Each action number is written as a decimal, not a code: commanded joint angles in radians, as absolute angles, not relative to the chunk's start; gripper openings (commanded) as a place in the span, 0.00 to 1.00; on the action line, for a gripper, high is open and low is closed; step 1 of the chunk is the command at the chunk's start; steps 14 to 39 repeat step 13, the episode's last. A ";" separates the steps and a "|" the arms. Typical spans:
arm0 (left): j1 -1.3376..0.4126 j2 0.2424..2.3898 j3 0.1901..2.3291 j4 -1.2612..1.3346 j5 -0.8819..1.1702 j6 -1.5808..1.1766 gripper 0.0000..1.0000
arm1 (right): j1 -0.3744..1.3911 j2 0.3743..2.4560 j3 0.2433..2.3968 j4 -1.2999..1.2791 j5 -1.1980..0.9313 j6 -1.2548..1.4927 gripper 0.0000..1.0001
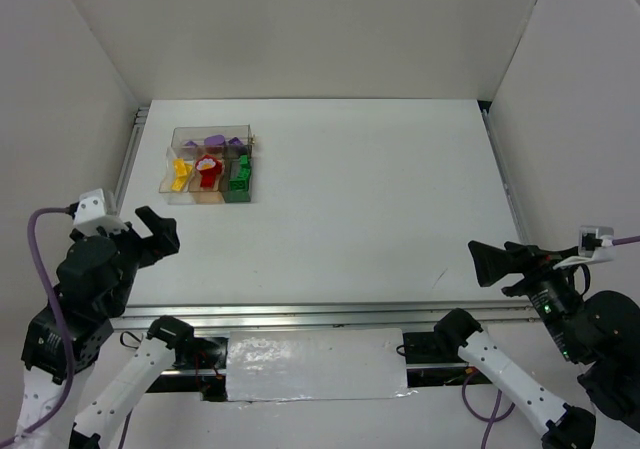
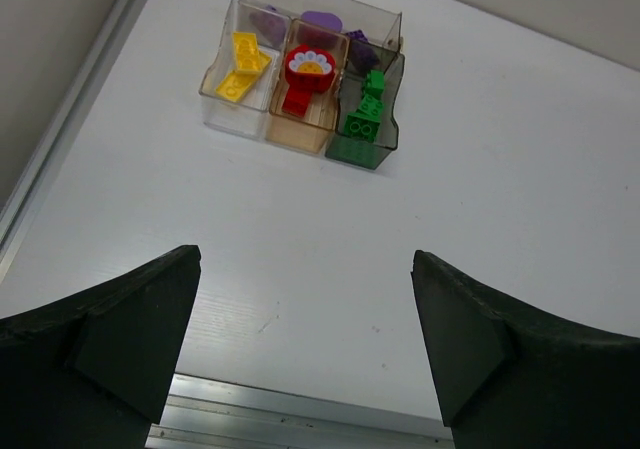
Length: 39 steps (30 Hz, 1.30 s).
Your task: Sort the legos into containers by color
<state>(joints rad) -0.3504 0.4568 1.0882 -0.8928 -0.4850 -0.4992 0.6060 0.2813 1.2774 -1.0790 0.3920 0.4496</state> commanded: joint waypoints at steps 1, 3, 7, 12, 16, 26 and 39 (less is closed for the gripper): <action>-0.353 0.416 1.086 -0.888 -0.526 -0.489 0.99 | 0.604 0.270 1.269 -1.092 0.426 0.436 1.00; -0.353 0.397 1.086 -0.874 -0.534 -0.489 1.00 | 0.603 0.270 1.264 -1.083 0.429 0.434 1.00; -0.353 0.388 1.095 -0.864 -0.523 -0.489 0.99 | 0.603 0.268 1.262 -1.074 0.431 0.434 1.00; -0.353 0.394 1.101 -0.873 -0.538 -0.494 0.99 | 0.603 0.273 1.258 -1.074 0.431 0.442 1.00; -0.353 0.396 1.104 -0.876 -0.541 -0.497 0.99 | 0.603 0.272 1.256 -1.072 0.431 0.443 1.00; -0.353 0.396 1.104 -0.876 -0.541 -0.497 0.99 | 0.603 0.272 1.256 -1.072 0.431 0.443 1.00; -0.353 0.396 1.104 -0.876 -0.541 -0.497 0.99 | 0.603 0.272 1.256 -1.072 0.431 0.443 1.00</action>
